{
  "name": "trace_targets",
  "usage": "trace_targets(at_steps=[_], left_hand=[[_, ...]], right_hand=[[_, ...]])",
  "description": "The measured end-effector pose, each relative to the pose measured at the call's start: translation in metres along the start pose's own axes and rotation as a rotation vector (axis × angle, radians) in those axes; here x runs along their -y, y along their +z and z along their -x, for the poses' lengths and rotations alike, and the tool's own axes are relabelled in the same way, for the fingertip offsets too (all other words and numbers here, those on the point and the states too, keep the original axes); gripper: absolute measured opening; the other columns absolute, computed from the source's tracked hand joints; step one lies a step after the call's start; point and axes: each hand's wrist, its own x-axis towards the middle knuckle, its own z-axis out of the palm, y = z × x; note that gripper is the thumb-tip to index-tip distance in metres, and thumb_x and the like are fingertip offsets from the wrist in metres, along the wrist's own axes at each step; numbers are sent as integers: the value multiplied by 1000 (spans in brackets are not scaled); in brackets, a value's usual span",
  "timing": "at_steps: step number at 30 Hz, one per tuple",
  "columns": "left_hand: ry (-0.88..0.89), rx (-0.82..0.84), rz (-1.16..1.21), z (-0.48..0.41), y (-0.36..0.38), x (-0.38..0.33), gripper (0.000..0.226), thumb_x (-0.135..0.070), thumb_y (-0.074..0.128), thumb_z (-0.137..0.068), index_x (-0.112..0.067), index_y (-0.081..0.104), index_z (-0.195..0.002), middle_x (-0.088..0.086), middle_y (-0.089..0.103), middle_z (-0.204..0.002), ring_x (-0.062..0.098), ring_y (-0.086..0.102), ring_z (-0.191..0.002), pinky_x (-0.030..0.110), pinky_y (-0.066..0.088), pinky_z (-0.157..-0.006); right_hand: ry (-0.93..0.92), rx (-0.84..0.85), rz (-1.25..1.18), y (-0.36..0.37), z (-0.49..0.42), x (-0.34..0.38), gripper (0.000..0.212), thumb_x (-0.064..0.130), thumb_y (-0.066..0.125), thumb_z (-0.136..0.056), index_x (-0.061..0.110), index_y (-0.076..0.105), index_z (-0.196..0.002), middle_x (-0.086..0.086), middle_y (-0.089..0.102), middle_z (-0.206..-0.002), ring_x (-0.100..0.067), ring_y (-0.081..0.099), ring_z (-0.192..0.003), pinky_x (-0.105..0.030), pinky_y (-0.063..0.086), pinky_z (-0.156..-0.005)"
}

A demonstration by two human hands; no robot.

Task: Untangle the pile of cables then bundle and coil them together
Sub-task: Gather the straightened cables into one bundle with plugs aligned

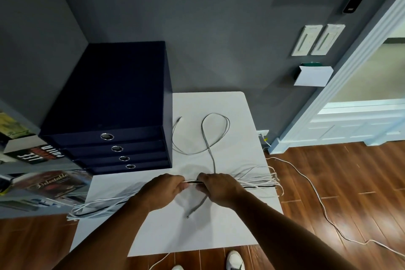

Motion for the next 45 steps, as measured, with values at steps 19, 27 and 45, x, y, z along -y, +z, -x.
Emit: trace_targets(at_steps=[19,27,45], left_hand=[[-46,-68,9,11,-2,46,41,-56,38,-100,-26,42,-74,-4,51,-66,13,48,-62,32,37,-59],[-115,272,-231,-10,-18,8,44,-63,48,-94,-21,58,-86,-2,64,-86,20,63,-80,36,46,-69],[130,-32,170,-70,7,-97,52,-57,36,-101,-15,51,-74,-5,52,-65,18,51,-66,37,41,-64]], right_hand=[[116,-25,-185,-4,29,-60,20,32,47,-102,15,56,-109,-7,65,-105,-29,61,-95,-31,40,-73],[176,-32,-158,-15,32,-64,20,35,48,-99,20,59,-105,-8,69,-99,-31,62,-94,-34,39,-69],[208,-95,11,-39,58,-114,75,82,16,-78,20,56,-90,-6,69,-91,-31,63,-88,-33,38,-63]])
